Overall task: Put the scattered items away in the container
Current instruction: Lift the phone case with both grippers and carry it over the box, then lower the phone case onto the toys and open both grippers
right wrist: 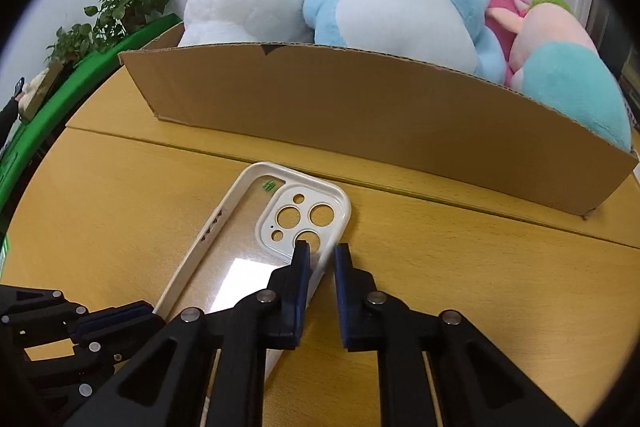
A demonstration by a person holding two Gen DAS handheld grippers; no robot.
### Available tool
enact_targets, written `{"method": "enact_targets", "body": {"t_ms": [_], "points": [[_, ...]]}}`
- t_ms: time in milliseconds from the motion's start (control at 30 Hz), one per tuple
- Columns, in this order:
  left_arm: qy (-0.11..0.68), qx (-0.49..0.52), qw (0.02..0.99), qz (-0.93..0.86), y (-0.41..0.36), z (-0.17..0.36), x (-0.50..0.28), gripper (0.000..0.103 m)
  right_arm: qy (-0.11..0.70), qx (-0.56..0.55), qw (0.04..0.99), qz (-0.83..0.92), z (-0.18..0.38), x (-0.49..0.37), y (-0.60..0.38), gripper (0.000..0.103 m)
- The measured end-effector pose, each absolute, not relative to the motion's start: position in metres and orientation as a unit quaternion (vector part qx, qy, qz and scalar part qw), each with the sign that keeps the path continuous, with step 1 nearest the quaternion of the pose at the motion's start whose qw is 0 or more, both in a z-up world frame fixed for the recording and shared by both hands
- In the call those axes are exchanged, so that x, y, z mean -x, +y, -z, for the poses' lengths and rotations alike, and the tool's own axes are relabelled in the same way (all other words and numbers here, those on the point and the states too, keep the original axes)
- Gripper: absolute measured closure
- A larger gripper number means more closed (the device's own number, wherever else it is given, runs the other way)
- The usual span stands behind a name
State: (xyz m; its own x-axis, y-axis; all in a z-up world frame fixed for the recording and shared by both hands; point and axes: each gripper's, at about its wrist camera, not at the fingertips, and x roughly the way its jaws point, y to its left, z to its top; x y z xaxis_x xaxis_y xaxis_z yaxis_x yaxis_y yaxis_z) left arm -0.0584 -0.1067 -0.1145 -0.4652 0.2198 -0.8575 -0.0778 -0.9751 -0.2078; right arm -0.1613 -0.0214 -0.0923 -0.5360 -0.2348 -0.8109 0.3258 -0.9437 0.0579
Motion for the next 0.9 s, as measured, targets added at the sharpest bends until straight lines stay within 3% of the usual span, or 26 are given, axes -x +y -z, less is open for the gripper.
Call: {"method": "enact_targets", "body": {"t_ms": [167,467,667,900], "points": [[-0.061,0.488,0.104,-0.865,-0.1,0.092,0.05,0.097,0.02,-0.439,0.16,0.884,0.08,0.156,-0.002,0.093],[-0.054,0.407,0.139,-0.901,-0.09,0.001,0.064,0.097,0.007,-0.319,0.161,0.934,-0.03,0.156,0.023,0.093],[-0.03,0.357,0.141,-0.923,-0.085,-0.057,0.119,0.097,0.045,-0.267,0.154,0.95,-0.091,0.201,0.014,0.093],[-0.023,0.345,0.152,-0.926,-0.085,-0.092,0.202,0.096,0.033,-0.274,0.15,0.949,-0.115,0.288,0.03,0.093]]}}
